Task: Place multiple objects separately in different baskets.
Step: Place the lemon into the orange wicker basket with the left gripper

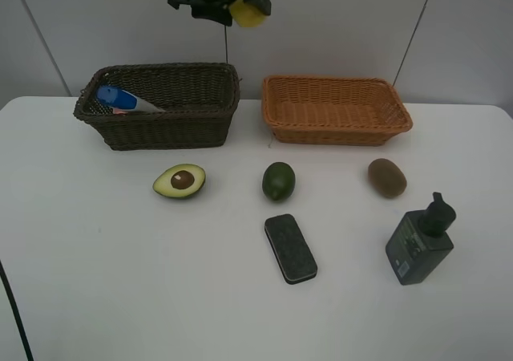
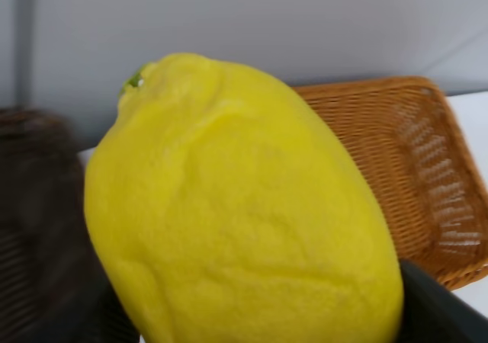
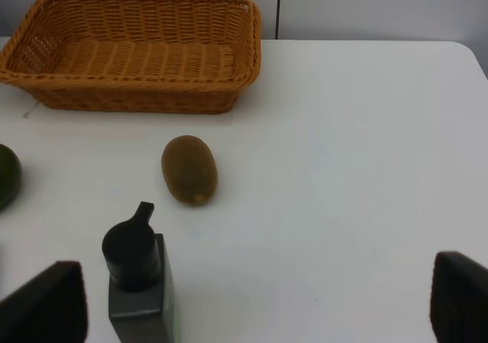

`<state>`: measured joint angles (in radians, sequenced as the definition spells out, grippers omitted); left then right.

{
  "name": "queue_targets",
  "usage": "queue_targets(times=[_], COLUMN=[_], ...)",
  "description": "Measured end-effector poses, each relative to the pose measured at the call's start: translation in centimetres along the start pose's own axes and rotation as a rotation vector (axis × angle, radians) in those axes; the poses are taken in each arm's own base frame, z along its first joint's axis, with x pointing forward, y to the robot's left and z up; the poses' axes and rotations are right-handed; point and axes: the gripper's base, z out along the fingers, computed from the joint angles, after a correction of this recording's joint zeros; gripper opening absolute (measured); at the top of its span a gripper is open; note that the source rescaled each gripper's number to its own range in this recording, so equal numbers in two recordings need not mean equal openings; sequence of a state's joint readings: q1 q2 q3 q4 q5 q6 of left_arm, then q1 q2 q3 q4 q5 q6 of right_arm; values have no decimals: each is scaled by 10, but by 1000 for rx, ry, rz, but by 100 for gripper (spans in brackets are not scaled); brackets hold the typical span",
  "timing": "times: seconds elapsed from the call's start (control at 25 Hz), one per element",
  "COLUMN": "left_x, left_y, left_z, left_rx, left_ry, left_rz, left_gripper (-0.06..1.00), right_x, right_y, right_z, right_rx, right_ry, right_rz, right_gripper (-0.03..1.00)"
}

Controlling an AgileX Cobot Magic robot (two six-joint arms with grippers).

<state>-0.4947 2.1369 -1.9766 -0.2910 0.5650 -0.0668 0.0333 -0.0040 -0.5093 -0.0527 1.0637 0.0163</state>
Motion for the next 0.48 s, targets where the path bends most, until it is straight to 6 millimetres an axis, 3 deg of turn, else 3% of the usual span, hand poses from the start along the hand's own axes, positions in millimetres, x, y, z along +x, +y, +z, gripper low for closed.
queue_targets(times=[0.2,0.32,0.48], left_x=[16,33,50], left_y=[-34,-35,-25], left_z=[71,109,136], left_rx=[65,70,49], left_ry=[-85,-116,-99], left_rz=[107,122,131], left_gripper=[70,70,74], right_x=[0,0,0], right_y=[0,0,0], right_z=[0,0,0], right_rx=[0,0,0], right_ry=[0,0,0], right_rz=[0,0,0], right_gripper=[98,98,98])
